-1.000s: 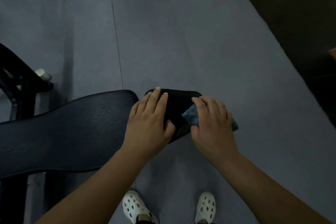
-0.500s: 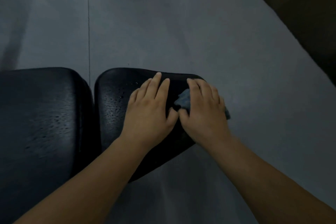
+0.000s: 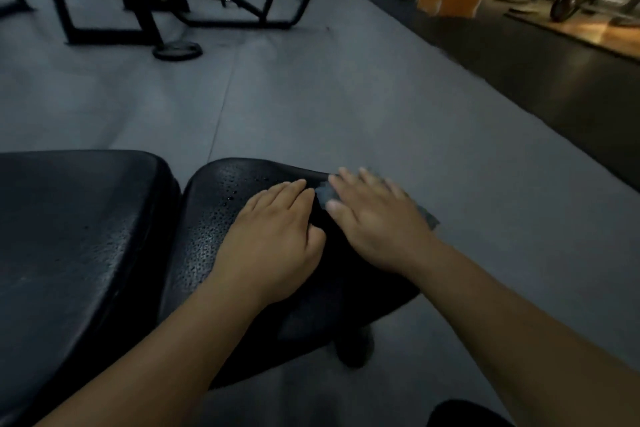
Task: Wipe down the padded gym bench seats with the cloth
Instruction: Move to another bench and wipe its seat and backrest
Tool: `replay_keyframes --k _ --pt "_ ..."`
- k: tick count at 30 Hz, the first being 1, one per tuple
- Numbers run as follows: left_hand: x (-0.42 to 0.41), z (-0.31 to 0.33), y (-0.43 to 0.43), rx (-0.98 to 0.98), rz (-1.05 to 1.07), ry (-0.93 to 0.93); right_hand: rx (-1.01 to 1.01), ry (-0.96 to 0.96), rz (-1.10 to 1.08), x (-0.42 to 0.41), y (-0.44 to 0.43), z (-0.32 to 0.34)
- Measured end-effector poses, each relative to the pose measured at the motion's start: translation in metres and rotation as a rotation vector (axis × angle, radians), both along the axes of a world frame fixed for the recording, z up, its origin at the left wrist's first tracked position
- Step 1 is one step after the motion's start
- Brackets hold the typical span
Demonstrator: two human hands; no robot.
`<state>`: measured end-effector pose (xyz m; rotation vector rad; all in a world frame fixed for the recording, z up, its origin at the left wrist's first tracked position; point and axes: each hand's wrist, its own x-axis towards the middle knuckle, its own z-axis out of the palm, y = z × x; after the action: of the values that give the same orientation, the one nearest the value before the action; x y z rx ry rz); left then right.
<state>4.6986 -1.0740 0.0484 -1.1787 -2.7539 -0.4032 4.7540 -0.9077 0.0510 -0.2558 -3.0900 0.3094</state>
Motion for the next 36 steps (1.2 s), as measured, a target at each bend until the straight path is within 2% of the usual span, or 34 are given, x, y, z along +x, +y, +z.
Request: replay_keyframes --k 3,6,8,11,13,16,18,23,27,30,33,36 --pt "0.01 0.007 -0.013 -0.084 0.009 -0.02 0.009 -0.033 0.136 0.043 0.009 0.0" --pt "0.022 0.009 -0.032 -0.102 0.055 -0.03 -0.023 -0.072 -0.034 0.007 0.022 0.007" --pt "0.026 0.009 -0.039 -0.096 0.094 -0.033 -0.005 -0.051 -0.052 -0.009 -0.001 0.009" --pt "0.027 0.007 -0.042 -0.07 0.131 -0.072 -0.003 0.042 0.214 0.038 -0.033 0.0" --pt "0.031 0.01 -0.043 -0.095 0.123 -0.098 0.014 0.015 0.287 0.068 -0.015 0.001" --pt "0.033 0.012 -0.047 -0.123 0.098 -0.114 0.054 0.001 0.127 0.039 0.011 0.009" --pt "0.029 0.014 -0.05 -0.126 0.108 -0.106 0.015 -0.049 0.079 0.01 -0.002 0.014" --pt "0.013 0.02 -0.064 -0.155 0.209 -0.156 -0.016 -0.118 0.238 0.0 -0.001 0.022" --pt "0.015 0.016 -0.061 -0.152 0.209 -0.169 0.052 -0.104 0.15 -0.033 -0.001 0.024" --pt "0.013 0.008 -0.065 -0.152 0.185 -0.119 0.065 -0.034 0.183 -0.008 -0.03 0.012" --pt "0.01 0.002 -0.069 -0.131 0.151 -0.1 0.054 -0.019 0.257 0.023 -0.019 0.007" --pt "0.01 0.0 -0.07 -0.087 0.136 -0.107 0.036 -0.06 0.042 -0.024 -0.005 0.013"
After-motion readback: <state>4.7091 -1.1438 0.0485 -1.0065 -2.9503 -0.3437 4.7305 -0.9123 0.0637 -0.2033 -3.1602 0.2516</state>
